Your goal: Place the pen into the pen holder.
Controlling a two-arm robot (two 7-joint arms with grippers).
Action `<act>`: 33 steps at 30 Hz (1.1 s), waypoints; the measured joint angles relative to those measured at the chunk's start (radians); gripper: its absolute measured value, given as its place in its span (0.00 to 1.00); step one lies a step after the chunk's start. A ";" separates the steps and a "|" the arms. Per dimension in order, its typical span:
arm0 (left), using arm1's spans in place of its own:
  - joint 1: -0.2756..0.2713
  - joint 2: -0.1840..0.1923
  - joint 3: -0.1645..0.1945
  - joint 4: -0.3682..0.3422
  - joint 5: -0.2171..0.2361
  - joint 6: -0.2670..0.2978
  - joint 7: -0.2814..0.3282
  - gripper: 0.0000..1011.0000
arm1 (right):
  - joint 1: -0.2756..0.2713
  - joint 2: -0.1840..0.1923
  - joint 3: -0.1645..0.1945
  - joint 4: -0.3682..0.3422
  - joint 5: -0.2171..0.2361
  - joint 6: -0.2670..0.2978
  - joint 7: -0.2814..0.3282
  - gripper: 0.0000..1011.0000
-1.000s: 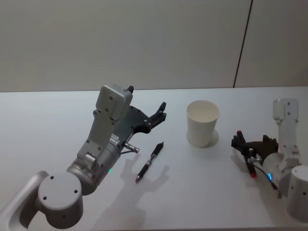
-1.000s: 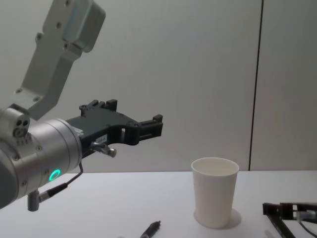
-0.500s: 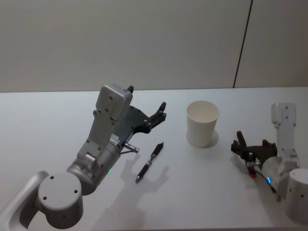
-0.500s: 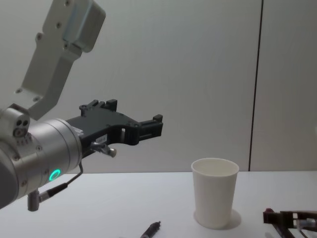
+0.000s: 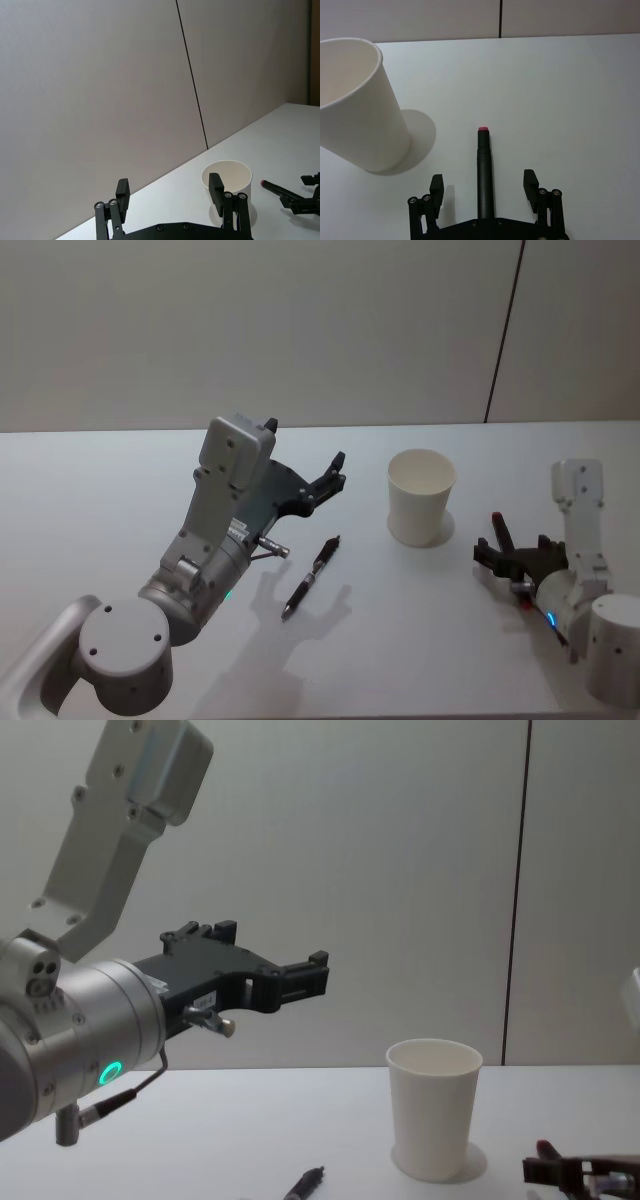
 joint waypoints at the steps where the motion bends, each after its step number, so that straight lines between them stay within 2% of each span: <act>1: 0.000 0.000 0.000 0.000 0.000 0.000 0.000 1.00 | 0.001 -0.001 -0.001 0.003 -0.003 0.000 0.001 0.99; 5: 0.000 0.000 0.000 0.000 0.000 0.000 0.000 1.00 | 0.003 -0.003 -0.003 0.009 -0.011 -0.001 0.003 0.94; 11: 0.000 0.000 0.000 0.000 0.000 0.000 0.000 1.00 | 0.004 -0.006 -0.004 0.014 -0.023 0.002 0.005 0.79; 12: 0.000 0.000 0.000 0.000 0.000 0.000 0.000 1.00 | 0.004 -0.006 -0.004 0.014 -0.023 0.002 0.005 0.79; 14: 0.000 0.000 0.000 0.000 0.000 0.000 0.000 1.00 | 0.005 -0.007 -0.005 0.017 -0.026 0.005 0.005 0.73; 15: 0.000 0.000 0.000 0.000 0.000 0.000 0.000 1.00 | 0.006 -0.007 -0.005 0.019 -0.029 0.008 0.005 0.66; 17: 0.000 0.000 0.000 0.000 0.000 0.000 0.000 1.00 | 0.006 -0.007 -0.004 0.020 -0.031 0.010 0.004 0.62; 29: 0.000 0.000 0.000 0.000 0.000 0.000 0.000 1.00 | 0.007 -0.009 0.001 0.026 -0.039 0.023 -0.002 0.22; 33: 0.000 0.000 0.000 0.000 0.000 0.000 0.000 1.00 | 0.005 -0.009 0.004 0.025 -0.039 0.025 -0.002 0.16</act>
